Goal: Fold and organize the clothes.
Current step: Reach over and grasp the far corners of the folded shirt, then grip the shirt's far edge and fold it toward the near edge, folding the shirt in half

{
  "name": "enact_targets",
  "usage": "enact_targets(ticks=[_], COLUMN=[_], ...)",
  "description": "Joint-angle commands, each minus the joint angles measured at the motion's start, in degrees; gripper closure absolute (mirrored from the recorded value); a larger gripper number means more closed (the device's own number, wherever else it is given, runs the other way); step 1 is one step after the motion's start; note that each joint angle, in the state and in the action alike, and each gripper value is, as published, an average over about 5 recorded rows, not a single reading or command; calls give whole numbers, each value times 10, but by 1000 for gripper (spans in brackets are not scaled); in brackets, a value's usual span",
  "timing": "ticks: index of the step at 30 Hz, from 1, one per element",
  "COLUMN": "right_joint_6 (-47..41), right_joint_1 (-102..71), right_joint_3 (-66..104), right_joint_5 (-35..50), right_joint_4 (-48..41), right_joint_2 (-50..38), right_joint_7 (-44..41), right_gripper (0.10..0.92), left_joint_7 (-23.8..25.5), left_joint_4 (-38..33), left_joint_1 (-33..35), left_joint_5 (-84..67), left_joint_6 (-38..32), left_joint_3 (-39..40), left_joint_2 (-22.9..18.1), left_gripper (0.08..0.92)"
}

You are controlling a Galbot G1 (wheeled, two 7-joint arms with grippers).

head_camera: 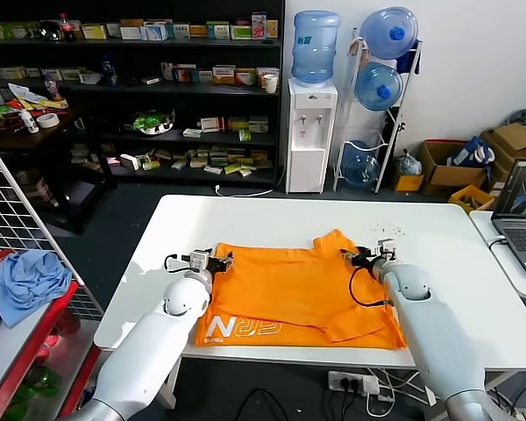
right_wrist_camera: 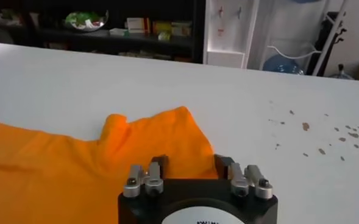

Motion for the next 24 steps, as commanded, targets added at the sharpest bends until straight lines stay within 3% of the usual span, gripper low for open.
enact_targets(ticks=[1, 10, 13, 18, 24], right_joint_6=[-18, -16, -18, -37, -45], right_joint_1=[6, -15, -33, -100, -212], right_joint_3=[0, -2, -2, 5, 31], right_joint_5=[-2, 26, 36, 54, 49], right_joint_4=[-11, 53, 100, 215, 342], right_joint_2=[9, 1, -8, -40, -84], right_joint_7=[22, 47, 62, 93, 112], right_gripper=[588, 845, 895, 901, 901], left_joint_7=[3, 0, -3, -12, -28], left_joint_4=[-17, -68, -103, -174, -266], left_joint_1=[22, 49, 64, 98, 165], left_joint_5=[-1, -1, 0, 0, -2], left_joint_6=[1, -14, -22, -27, -27], left_joint_3=[-1, -9, -16, -34, -51], left_joint_2=[7, 25, 39, 69, 106], left_gripper=[432, 700, 787, 894, 903])
